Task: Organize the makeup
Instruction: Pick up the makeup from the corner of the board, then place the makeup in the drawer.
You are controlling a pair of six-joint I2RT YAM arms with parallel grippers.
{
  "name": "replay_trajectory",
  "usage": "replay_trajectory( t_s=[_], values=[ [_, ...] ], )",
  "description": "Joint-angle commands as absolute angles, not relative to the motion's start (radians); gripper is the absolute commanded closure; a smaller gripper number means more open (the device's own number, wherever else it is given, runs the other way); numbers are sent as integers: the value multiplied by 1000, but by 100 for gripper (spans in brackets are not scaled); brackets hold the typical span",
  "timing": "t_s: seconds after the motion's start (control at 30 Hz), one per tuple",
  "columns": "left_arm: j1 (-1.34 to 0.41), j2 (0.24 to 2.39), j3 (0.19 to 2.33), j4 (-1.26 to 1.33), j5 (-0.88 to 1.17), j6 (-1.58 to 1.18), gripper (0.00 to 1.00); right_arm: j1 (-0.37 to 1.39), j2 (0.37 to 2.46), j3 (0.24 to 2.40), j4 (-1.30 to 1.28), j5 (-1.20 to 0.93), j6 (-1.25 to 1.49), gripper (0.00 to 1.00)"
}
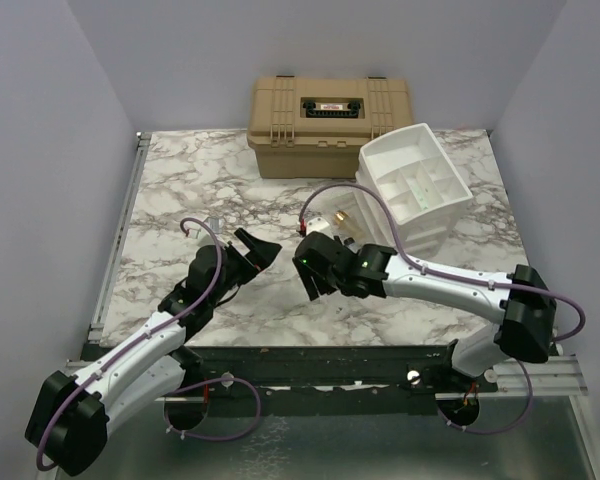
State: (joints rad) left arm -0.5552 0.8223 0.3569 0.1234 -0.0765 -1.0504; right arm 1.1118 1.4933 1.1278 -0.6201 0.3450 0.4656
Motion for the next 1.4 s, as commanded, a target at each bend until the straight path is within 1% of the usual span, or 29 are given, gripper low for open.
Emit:
replay_trajectory(
  t_s=[0.0,0.23,0.4,0.57,0.83,1.1,1.37],
  values=[
    [-547,813,375,88,-81,-1042,1,1090,1555,1254,-725,513,397,49],
    [-546,771,358,83,-85,-1051,1,952,1613,1325,-706,542,278,49],
    [-546,781,357,82,-86,-1048,1,883,1680,1366,-721,629,177,49],
    [-545,806,371,83,-74,-1032,1,808,1740,1354,-674,623,119,49],
    [-545,802,363,82,-75,-1035,1,781,1839,1347,-547,663,-21,49],
    [-543,803,368,83,-75,-1035,1,720,1902,1372,-465,559,-57,48],
    [-542,827,372,86,-72,-1033,1,712,1963,1399,-419,654,-89,48]
  ],
)
